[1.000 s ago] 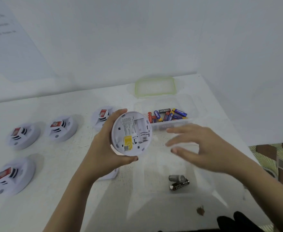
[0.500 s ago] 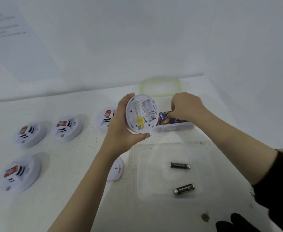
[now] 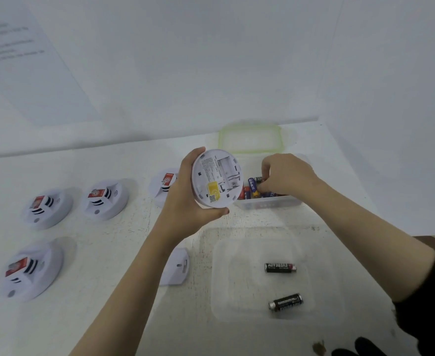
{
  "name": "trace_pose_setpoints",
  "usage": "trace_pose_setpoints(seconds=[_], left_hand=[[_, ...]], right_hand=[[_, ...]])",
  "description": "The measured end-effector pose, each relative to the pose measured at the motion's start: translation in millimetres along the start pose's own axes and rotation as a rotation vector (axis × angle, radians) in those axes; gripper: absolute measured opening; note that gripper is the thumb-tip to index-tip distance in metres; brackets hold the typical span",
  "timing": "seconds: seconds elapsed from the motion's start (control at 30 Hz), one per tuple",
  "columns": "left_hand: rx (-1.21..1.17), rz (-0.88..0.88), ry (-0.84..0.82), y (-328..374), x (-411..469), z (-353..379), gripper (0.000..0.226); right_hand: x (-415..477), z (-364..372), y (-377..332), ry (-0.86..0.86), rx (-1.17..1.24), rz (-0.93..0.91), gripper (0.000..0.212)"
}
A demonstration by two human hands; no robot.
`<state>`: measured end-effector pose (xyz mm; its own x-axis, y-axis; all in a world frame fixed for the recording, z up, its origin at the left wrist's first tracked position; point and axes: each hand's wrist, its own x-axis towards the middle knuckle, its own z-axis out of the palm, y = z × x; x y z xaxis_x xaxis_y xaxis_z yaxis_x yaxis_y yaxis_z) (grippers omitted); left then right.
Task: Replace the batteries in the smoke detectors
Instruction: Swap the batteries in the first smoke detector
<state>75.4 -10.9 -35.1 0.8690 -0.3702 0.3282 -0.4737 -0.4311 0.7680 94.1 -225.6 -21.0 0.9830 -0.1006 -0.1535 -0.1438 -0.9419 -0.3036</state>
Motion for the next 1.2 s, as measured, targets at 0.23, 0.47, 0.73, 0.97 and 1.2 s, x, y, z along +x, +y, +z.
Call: trace_pose_setpoints(seconds=[0.23, 0.47, 0.73, 0.97, 1.2], left_hand=[[-0.043, -0.032, -0.099, -1.7, 2.0, -9.0, 0.099], [-0.048, -0.061, -0.149, 1.0, -2.5, -15.4, 0.099], [-0.012, -0.056, -0.132, 6.9, -0.4, -12.9, 0.093], [-0.005, -0.018, -0.131, 8.4, -1.0, -10.8, 0.090], [0.038, 0.009, -0.143, 8.9, -2.6, -9.5, 0.106]], right_hand=[[-6.6, 3.0, 0.6, 0.019, 0.304, -0.076, 0.024], [-23.8, -18.8, -6.1, 0.179, 0.722, -0.225, 0.018], [-44.4, -17.8, -22.8, 0.131, 0.795, -0.505, 0.025], [-41.1, -6.0, -21.1, 0.247, 0.634, -0.581, 0.031], [-40.3, 1.2, -16.7, 0.337, 0.519, -0.611, 0.024]])
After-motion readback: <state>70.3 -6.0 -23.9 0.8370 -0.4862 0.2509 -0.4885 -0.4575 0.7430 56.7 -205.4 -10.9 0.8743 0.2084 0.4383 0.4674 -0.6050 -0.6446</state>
